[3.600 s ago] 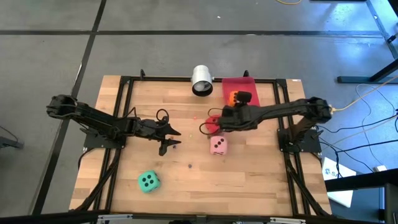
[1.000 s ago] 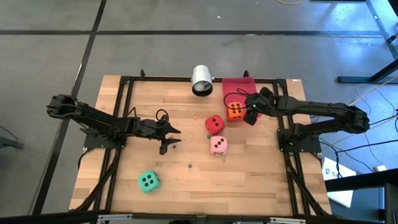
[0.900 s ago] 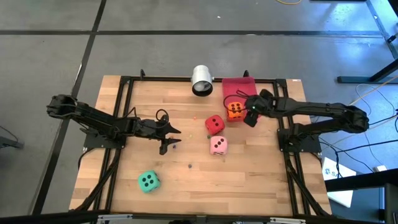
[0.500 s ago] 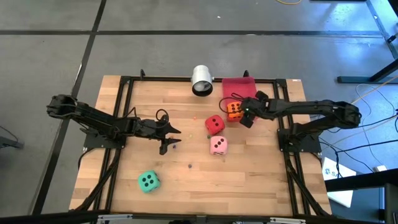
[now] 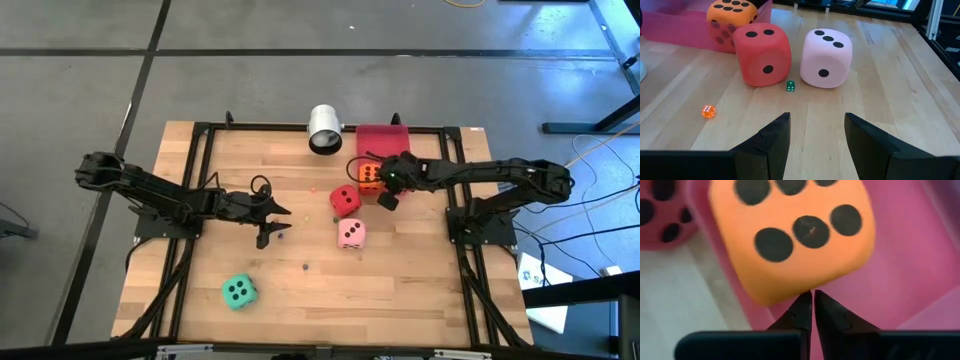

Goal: Pick & Place Dice
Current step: Put the big orange dice into the red bin

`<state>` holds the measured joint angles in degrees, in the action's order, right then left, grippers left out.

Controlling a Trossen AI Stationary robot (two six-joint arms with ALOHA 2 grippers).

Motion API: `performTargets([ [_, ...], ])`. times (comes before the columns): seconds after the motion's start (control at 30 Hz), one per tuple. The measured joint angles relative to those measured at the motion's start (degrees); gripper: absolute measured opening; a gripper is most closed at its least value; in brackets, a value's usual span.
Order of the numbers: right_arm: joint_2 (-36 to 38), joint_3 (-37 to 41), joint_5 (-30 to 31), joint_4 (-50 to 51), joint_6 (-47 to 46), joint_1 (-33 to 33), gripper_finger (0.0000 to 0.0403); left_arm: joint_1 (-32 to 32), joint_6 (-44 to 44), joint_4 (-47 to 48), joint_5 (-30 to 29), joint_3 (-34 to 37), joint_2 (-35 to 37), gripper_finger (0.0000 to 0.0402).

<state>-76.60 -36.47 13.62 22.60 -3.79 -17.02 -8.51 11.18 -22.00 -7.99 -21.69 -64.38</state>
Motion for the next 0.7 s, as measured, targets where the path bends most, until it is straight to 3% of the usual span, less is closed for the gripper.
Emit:
performTargets([
  [0.27, 0.1, 0.0, 0.8, 1.2, 0.0, 0.0, 0.0018, 0.0, 0.1, 0.0, 0.0, 0.0, 0.0, 0.018],
  [0.5, 0.1, -1.8, 12.0, 4.0, 1.2, -0.2, 0.0017, 0.0, 0.1, 0.0, 0.0, 0.0, 0.0, 0.018],
  [0.7, 0.1, -3.7, 7.6, 1.9, 5.7, -1.3, 0.0017, 0.0, 0.1, 0.0, 0.0, 0.0, 0.0, 0.018],
])
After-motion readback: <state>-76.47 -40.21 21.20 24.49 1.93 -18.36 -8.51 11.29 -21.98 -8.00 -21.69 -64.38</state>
